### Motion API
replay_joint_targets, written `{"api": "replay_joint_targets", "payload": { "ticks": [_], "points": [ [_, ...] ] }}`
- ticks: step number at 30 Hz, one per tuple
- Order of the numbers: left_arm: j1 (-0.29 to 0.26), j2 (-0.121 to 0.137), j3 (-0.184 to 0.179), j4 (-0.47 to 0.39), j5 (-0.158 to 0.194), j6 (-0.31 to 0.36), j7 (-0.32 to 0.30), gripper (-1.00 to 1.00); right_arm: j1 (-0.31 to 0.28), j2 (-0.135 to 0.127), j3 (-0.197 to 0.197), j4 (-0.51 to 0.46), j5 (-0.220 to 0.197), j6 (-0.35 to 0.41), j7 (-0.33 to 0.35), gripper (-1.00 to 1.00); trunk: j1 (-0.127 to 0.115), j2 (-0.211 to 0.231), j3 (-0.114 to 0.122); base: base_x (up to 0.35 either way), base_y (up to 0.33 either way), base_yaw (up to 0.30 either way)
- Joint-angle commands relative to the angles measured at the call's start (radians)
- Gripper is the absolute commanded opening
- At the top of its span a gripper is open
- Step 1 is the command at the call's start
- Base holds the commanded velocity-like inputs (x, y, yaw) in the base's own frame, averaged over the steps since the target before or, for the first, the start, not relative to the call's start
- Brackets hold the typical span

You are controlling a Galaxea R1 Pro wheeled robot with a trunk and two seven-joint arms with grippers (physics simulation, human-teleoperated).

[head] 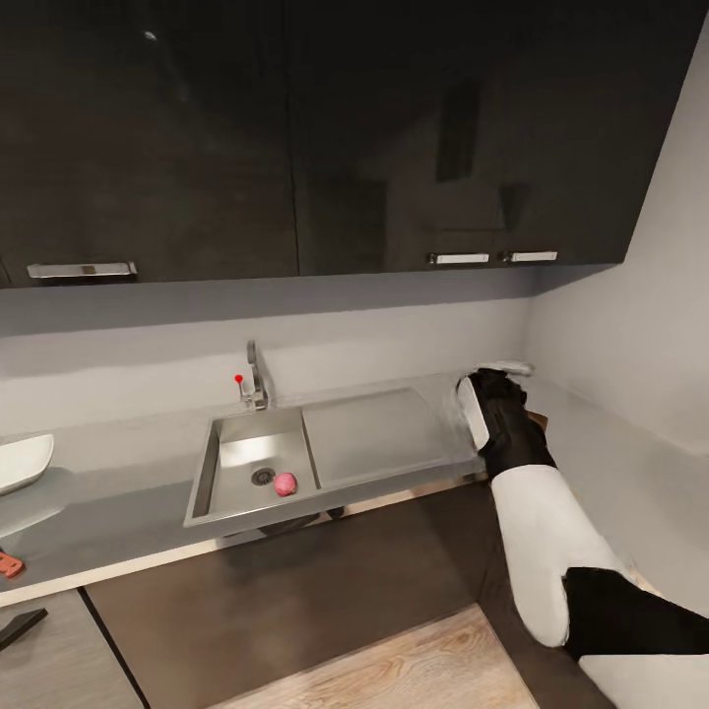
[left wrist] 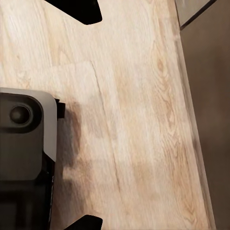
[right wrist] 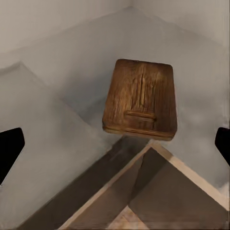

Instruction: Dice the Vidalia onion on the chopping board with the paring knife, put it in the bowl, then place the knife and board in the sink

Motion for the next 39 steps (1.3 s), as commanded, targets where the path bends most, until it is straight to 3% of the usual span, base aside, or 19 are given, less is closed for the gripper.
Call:
{"api": "replay_joint_targets", "payload": {
  "ticks": [1, 2, 5, 9, 13, 23, 28, 35, 39],
  "points": [
    [0.000, 0.000, -0.001, -0.001, 0.010, 0.001, 0.000, 1.00, -0.024, -0.017, -0.059, 0.037, -0.040, -0.007, -0.005, 1.00, 0.001, -0.002, -0.002, 0.000, 0.000, 0.000],
    [0.000, 0.000, -0.001, -0.001, 0.010, 0.001, 0.000, 1.00, -0.031, -0.025, -0.086, 0.051, -0.056, -0.011, -0.005, 1.00, 0.001, -0.002, -0.002, 0.000, 0.000, 0.000],
    [0.000, 0.000, -0.001, -0.001, 0.010, 0.001, -0.001, 1.00, -0.055, -0.057, -0.218, 0.098, -0.133, -0.041, -0.013, 1.00, 0.001, -0.002, -0.002, 0.000, 0.000, 0.000],
    [0.000, 0.000, -0.001, -0.001, 0.010, 0.001, -0.001, 1.00, -0.060, -0.062, -0.254, 0.110, -0.152, -0.052, -0.055, 1.00, 0.001, -0.002, -0.002, 0.000, 0.000, 0.000],
    [0.000, 0.000, -0.001, 0.000, 0.010, 0.001, -0.001, 1.00, -0.061, -0.045, -0.261, 0.115, -0.156, -0.054, -0.103, 1.00, 0.001, -0.002, -0.002, 0.000, 0.000, 0.000],
    [0.000, 0.000, -0.001, 0.000, 0.010, 0.001, 0.001, 1.00, -0.062, -0.038, -0.262, 0.138, -0.154, -0.056, -0.145, 1.00, 0.001, -0.002, -0.002, 0.000, 0.000, 0.000],
    [0.000, 0.000, -0.001, 0.006, 0.010, 0.001, 0.001, 1.00, -0.062, -0.031, -0.261, 0.158, -0.154, -0.058, -0.220, 1.00, 0.001, -0.002, -0.002, 0.000, 0.000, 0.000],
    [0.000, -0.001, -0.001, 0.008, 0.010, 0.001, 0.001, 1.00, -0.062, -0.022, -0.257, 0.236, -0.157, -0.170, -0.327, 1.00, 0.001, -0.002, -0.002, 0.000, 0.000, 0.000],
    [0.000, -0.001, -0.001, 0.009, 0.010, 0.001, 0.001, 1.00, -0.062, -0.014, -0.255, 0.248, -0.158, -0.189, -0.369, 1.00, 0.001, -0.002, -0.002, 0.000, 0.000, 0.000]
  ]
}}
